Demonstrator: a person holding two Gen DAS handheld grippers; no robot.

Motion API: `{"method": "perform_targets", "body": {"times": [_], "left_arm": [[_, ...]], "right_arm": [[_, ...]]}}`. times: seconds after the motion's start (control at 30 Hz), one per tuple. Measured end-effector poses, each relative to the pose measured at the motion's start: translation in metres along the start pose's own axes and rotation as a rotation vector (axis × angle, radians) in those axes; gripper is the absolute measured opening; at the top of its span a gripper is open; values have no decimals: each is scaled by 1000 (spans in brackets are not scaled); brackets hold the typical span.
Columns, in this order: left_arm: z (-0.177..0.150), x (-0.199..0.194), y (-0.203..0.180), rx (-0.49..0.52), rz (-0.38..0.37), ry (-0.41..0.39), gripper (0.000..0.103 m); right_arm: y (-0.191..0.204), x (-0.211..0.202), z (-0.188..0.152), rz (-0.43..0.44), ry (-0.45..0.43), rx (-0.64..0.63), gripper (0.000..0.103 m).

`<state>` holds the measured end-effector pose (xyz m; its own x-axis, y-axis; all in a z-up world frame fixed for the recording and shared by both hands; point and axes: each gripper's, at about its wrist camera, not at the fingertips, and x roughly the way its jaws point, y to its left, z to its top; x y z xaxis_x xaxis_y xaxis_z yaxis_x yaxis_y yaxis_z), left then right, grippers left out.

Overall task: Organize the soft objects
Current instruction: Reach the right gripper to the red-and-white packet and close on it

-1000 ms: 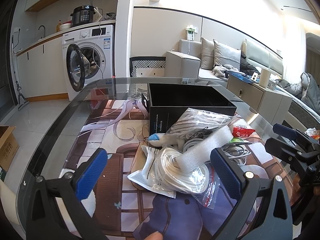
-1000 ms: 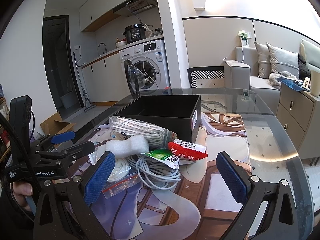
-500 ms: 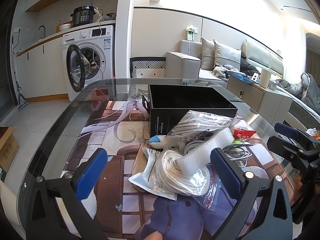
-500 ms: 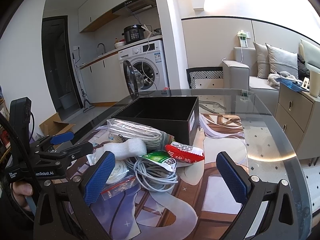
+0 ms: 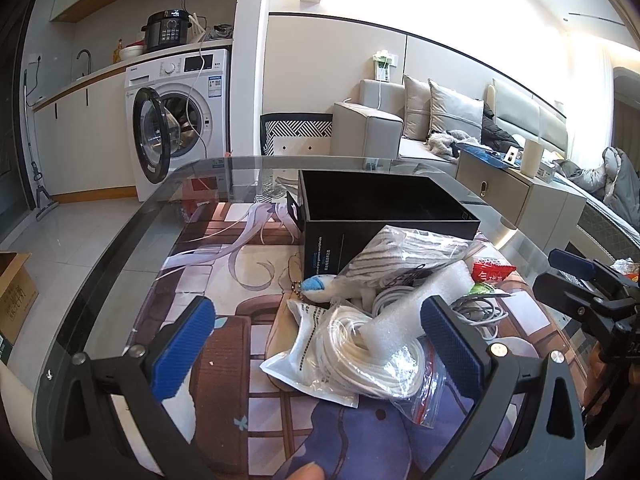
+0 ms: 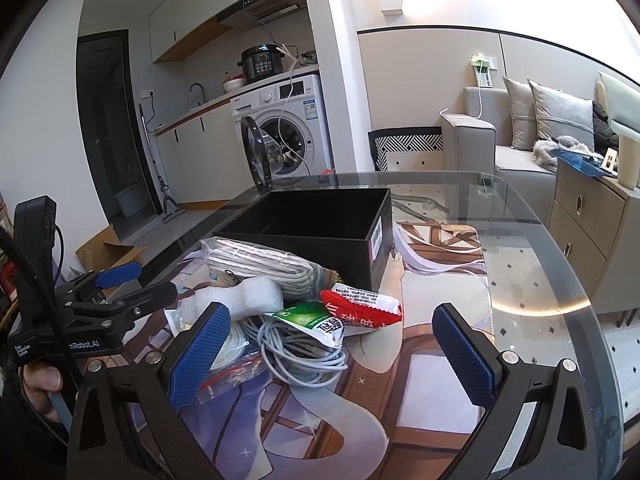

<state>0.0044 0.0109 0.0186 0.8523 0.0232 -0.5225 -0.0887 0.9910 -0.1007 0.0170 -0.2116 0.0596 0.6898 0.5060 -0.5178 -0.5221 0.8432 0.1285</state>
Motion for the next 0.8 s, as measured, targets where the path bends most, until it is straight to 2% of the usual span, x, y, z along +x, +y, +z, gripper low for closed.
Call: {"method": "perform_targets", "body": {"times": [0.5, 0.8], "left_arm": [[-5, 18, 1, -3, -11, 34, 103], [-3, 25, 5, -5, -7, 47, 103]], "right_arm": [[-18, 28, 4, -54, 93, 58, 103], [-32, 58, 10, -84, 187, 114, 103]]}}
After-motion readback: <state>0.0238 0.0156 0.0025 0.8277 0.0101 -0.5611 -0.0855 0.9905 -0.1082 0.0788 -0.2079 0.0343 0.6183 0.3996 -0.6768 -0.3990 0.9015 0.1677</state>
